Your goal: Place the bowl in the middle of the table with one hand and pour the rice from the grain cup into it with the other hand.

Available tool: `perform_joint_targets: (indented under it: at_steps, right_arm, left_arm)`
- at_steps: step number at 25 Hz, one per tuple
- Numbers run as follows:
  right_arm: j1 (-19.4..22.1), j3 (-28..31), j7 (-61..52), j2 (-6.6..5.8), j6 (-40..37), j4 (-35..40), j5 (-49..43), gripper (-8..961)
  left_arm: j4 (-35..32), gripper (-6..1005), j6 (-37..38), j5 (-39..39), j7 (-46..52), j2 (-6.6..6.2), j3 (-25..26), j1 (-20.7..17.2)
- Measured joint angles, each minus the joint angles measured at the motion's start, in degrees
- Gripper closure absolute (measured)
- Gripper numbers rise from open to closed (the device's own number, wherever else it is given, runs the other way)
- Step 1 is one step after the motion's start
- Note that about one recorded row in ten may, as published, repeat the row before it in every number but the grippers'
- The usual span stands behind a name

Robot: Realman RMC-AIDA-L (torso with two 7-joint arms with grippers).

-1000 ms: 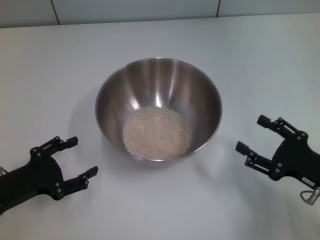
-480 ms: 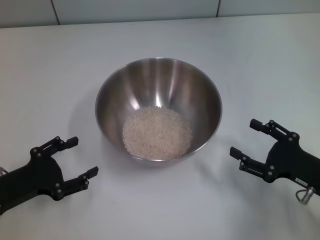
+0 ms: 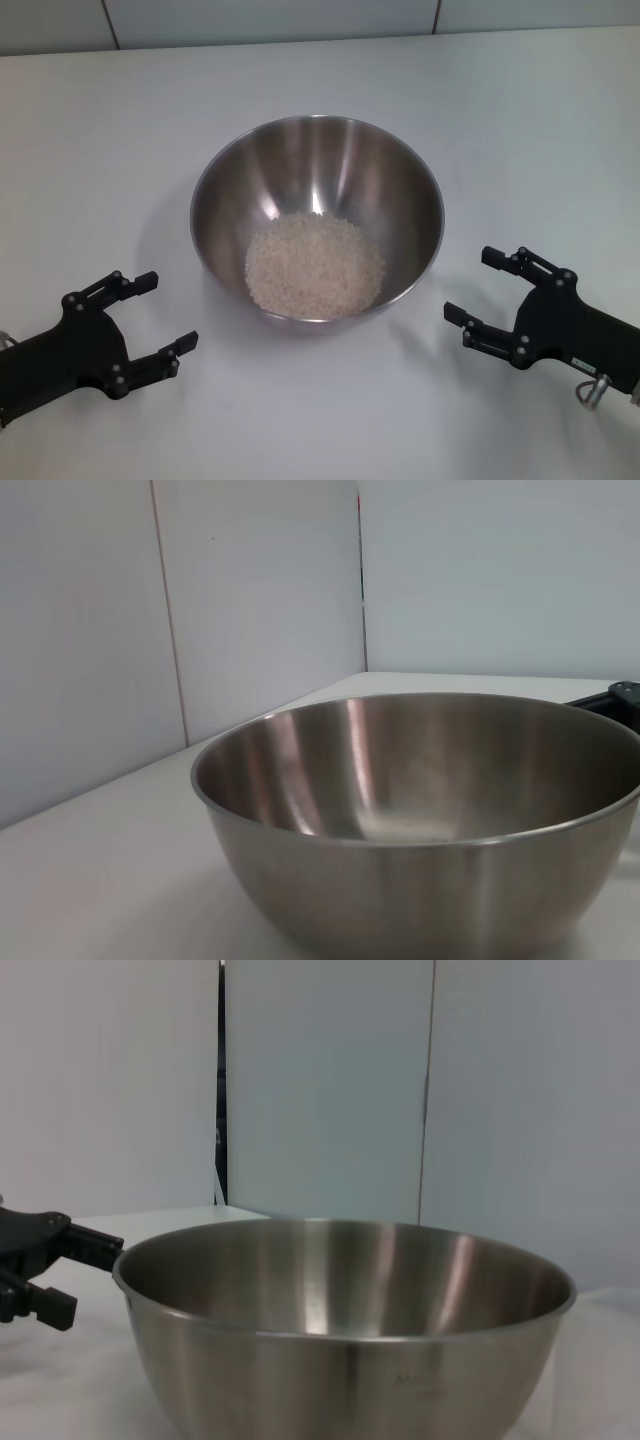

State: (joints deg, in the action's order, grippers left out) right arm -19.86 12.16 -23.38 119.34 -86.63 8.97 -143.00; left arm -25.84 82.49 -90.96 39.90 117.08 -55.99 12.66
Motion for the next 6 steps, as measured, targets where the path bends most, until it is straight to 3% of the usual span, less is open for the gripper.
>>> perform_joint_targets:
  at_steps: [6]
  right_arm:
    - [-0.31, -0.04, 0.00, 0.09, 1.00, -0.63, -0.01, 137]
  left_arm:
    - [0.00, 165, -0.03, 0.00, 0.00, 0.06, 0.00, -0.13]
